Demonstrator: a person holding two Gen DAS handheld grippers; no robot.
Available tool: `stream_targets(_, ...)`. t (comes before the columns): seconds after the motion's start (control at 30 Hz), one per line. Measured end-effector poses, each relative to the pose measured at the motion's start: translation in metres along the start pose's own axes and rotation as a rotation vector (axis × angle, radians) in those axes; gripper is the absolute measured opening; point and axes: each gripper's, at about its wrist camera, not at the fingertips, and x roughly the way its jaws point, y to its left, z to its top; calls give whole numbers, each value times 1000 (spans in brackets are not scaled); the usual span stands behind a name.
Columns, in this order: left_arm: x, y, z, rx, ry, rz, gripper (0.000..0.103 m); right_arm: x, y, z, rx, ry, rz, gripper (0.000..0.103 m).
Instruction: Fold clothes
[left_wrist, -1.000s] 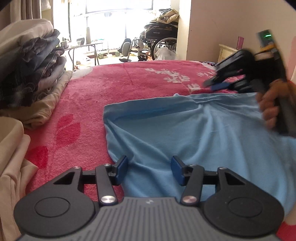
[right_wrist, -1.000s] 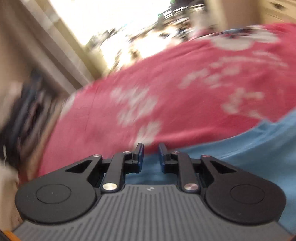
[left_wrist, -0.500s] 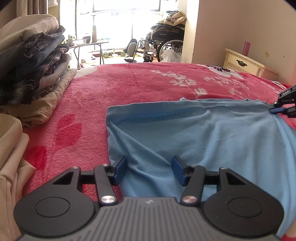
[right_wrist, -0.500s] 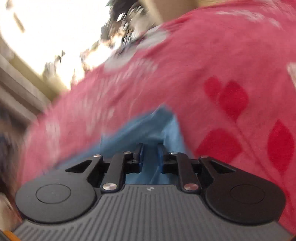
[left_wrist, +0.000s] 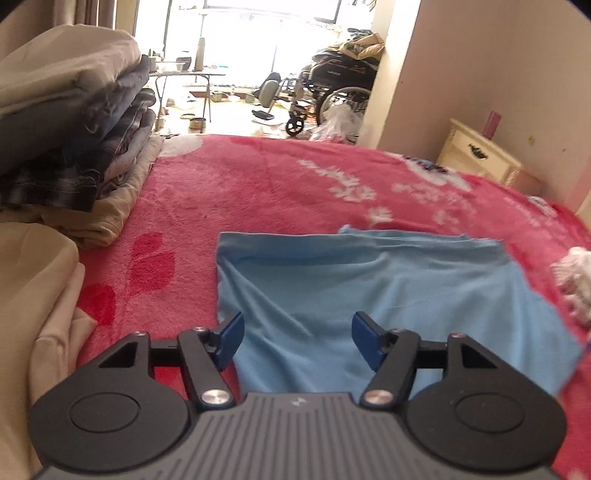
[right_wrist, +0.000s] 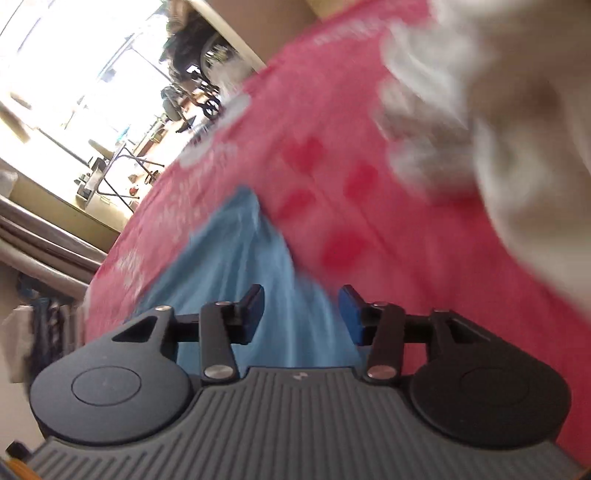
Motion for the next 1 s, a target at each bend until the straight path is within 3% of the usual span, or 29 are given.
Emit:
stream_targets(0.17,-43,15,-16,-50,85,-45,71,-13,-34,-56,201,75,85,47)
stream_targets(0.3,-53,40,-50,-216,236,-167,71,-24,-45,-86,283,77,151,51)
stream_targets(0.47,-31,56,-96,-447,335,-282,71,-40,-44,-103,318,63,199,56)
stream_targets(0.6,-13,63,-110,-585,284,-305,74,-40,-48,-99,309,5,192,61)
stream_targets(0.67,-9,62,-109,-594,251,-308,76,-30,-54,-92,299,-22,155,61)
stream_targets(0.8,-3,62,-107,-611,191,-304,74,-5,-55,-76,303,-97,162,61)
stream_targets(0.93,5,65,-103,-652,147,-271,54,19,-55,-60,299,-163,180,62)
stream_targets(1.0,11,66,-101,-660,131,-261,34,30,-52,-51,283,-176,194,61)
